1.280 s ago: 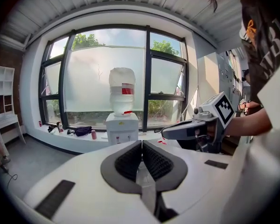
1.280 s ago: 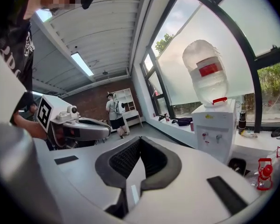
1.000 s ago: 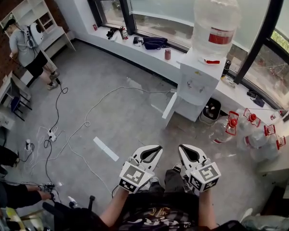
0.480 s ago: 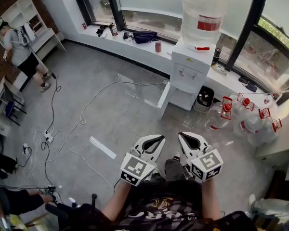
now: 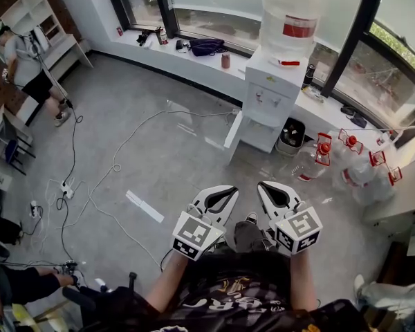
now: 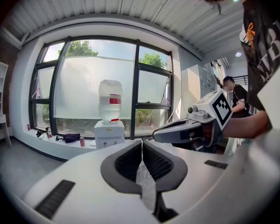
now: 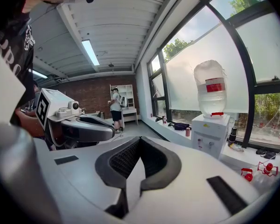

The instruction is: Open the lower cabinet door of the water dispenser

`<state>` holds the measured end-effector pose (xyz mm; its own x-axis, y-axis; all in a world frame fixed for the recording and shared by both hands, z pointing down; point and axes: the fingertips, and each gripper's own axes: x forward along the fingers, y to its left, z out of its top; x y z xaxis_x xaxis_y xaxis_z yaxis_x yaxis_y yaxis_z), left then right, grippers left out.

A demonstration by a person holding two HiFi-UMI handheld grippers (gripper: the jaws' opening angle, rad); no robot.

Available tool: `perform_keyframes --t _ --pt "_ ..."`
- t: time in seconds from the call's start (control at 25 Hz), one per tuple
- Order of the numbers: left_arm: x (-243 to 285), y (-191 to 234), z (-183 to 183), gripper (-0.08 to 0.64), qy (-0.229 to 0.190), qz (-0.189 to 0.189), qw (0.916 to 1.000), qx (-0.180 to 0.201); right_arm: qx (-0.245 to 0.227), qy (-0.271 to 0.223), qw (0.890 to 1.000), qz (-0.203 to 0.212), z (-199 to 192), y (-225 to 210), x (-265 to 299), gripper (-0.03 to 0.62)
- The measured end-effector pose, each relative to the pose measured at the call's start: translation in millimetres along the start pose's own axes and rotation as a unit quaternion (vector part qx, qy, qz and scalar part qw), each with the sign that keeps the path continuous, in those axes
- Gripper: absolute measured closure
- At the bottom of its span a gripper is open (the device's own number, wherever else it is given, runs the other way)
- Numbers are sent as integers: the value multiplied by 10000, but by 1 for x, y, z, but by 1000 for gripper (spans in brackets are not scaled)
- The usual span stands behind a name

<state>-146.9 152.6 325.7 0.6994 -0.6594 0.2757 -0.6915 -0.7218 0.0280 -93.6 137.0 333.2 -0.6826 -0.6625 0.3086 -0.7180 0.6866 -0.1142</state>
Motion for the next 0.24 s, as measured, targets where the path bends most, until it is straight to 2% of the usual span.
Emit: perform_keyframes --t 0.24 --pt "-1 4 -1 540 -24 15 10000 -17 -20 17 10000 6 -1 1 3 578"
